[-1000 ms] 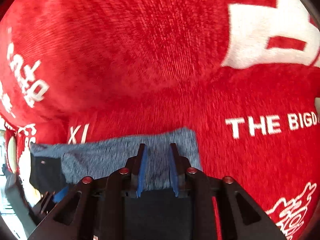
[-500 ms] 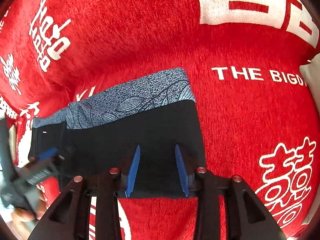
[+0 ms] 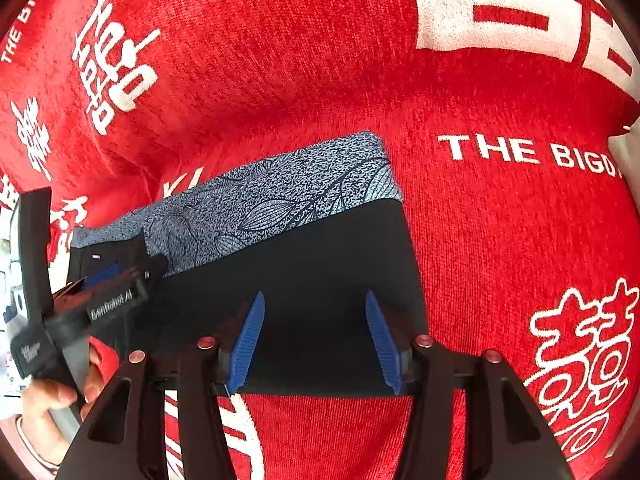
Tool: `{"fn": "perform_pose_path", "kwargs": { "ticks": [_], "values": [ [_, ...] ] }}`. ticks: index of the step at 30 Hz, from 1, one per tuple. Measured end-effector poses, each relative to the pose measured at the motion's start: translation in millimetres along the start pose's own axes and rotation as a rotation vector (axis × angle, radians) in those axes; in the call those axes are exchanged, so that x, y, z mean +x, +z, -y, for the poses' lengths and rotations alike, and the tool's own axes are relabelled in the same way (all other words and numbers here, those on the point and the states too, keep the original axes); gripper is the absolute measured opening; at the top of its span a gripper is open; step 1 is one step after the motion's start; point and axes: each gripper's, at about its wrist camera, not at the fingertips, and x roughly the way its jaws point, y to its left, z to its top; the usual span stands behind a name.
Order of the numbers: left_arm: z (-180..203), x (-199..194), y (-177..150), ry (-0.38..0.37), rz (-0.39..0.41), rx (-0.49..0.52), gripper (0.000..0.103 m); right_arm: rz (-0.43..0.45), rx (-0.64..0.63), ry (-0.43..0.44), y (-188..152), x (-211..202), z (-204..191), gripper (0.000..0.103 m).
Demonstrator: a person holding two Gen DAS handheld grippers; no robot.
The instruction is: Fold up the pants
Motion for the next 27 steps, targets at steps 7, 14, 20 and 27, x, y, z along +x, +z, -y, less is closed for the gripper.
{"fn": "perform_pose_path", "kwargs": {
  "ticks": [7,14,20,27],
  "values": [
    [-15.4,-18.6,-0.1,-0.019,-0.003,-0.083,0.081,0.011,-0.002,0.015,-6.5,-23.0,-6.3,0.057],
    [-16.3,-38.0,-25.6,-0.031,-0.007,-0.088,0.081,-0.007,0.004,0.034,-29.1,-35.8,-5.0,0.057],
    [-12.3,-12.5,-39.4,-0.016,-0.076,-0.093,0.085,-0.049,0.02,0.053,-44.2,-36.9,2.6,0.057],
    [-21.1,-40.0,-44.1,-0.042,-0.06,-0.092,0.087,-0.058,0.043,0.068,-54.6,-46.3,14.2,0.06]
  ]
}}
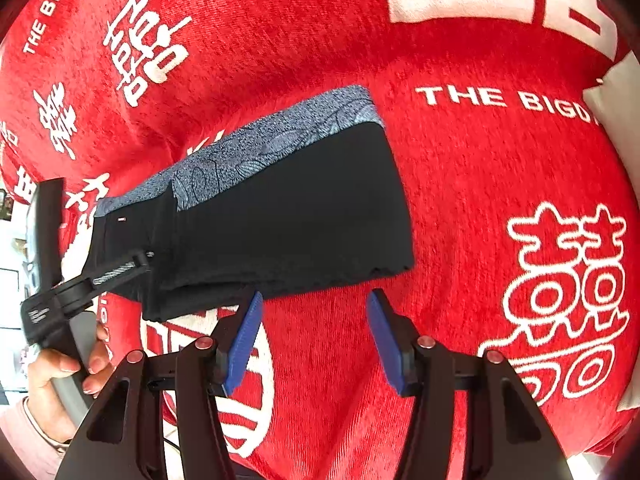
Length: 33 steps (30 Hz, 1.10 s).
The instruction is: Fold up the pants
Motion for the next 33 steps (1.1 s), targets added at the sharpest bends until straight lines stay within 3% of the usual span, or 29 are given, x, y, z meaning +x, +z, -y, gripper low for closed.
{"fn": "perform_pose_path", "kwargs": {
  "ticks": [9,15,18,19,23,28,33],
  "values": [
    [-11.2,-8.3,-23.4,-0.061,-0.013,0.011,0.087,-0.018,-0.009,-0.03,-14.3,4.8,-9.7,0.061],
    [-35.2,-7.1,-32.7,-0.173,-0.005,-0.023,0.087,-0.026,-0.041,-0.054,-22.3,17.7,-46.2,0.067],
    [-51.3,-6.8,-36.4,-0.23,-0.009,-0.039,0.087,-0.022,-0.048,-0.064,-26.4,24.0,-71.2,0.078],
    [-56.6,-6.5,-37.6,-0.25,-0.015,-0.043,0.087,-0.021,-0.051,-0.071,-28.1,26.7,-80.3,0.082],
    [-81.2,-2.3,-46.6,-0.362,-0.082,-0.052,0.087,-0.036,-0.07,-0.088,-33.9,39.0,-111.3,0.082],
    [-114.9,0.5,-59.5,-0.36,-0.099,-0.061,0.087,-0.072,-0.097,-0.111,-39.5,54.9,-145.1,0.082],
    [-170.9,6.1,-63.7,-0.361,-0.085,-0.19,0.087,-0.107,-0.134,-0.118,-39.6,69.4,-174.6,0.082]
  ]
}}
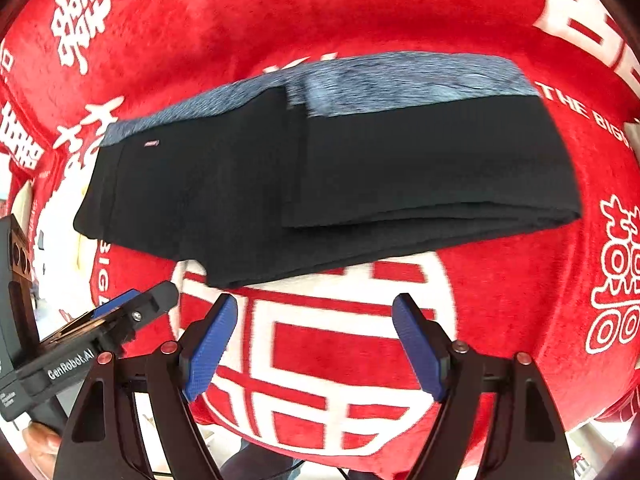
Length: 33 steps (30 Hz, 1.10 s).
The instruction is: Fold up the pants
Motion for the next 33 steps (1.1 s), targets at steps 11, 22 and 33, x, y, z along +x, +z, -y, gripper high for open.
{"fn": "perform_pose_path", "kwargs": {
  "ticks": [11,22,33],
  "values": [
    [-125.2,-22.6,28.5,-0.094,0.192,-0.365,0.087,-0.052,-0.166,0.047,8.2,19.4,-61.4,0.082],
    [-152.2,-4.3,54.4,-0.326,0.329,-0.395,0.087,-0.073,-0.237,0.083,10.3,35.7,-85.3,0.082],
    [-145.2,6.7,74.9,-0.416,0.368,-0.433,0.092,-0.045,-0.23,0.075,17.7,33.6,-85.4,0.082]
  ]
}}
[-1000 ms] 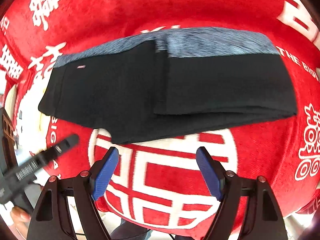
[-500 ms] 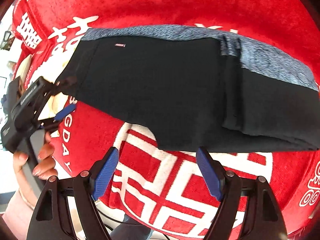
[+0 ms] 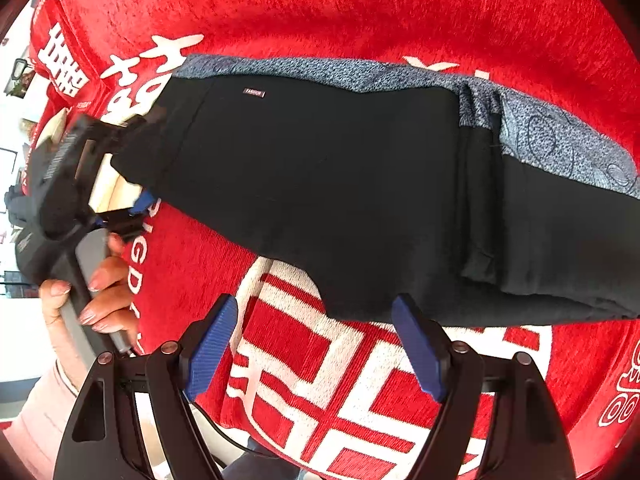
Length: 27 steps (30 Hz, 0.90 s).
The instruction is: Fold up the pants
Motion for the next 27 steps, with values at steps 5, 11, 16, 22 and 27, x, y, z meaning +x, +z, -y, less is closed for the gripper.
{"fn": "perform_pose_path", "kwargs": {
  "ticks": [5,11,16,22,27],
  "values": [
    [19.1,3.6,0.3,0.205,-0.008,0.063,0.064,0.012,0.007,-0.005,14.5,-7.0,4.6,0.082],
    [39.1,-0.5,-7.2,0.395,0.005,0.222,0.026,0.054,0.026,0.031,63.1,-32.1,3.9,0.083],
    [77.5,-5.1,-37.0,0.512,0.063,0.485,0.026,0.007,-0.094,0.09,130.5,-41.6,-32.3,0.083],
    [95.5,-0.1,-58.9,0.603,0.078,0.69,0.026,-0.161,-0.206,0.16,194.6,-20.2,-100.7,0.088],
    [100.0,3.2,-59.8,0.618,0.079,0.72,0.026,-0.331,-0.347,0.12,219.6,24.7,-171.7,0.091]
  ]
}}
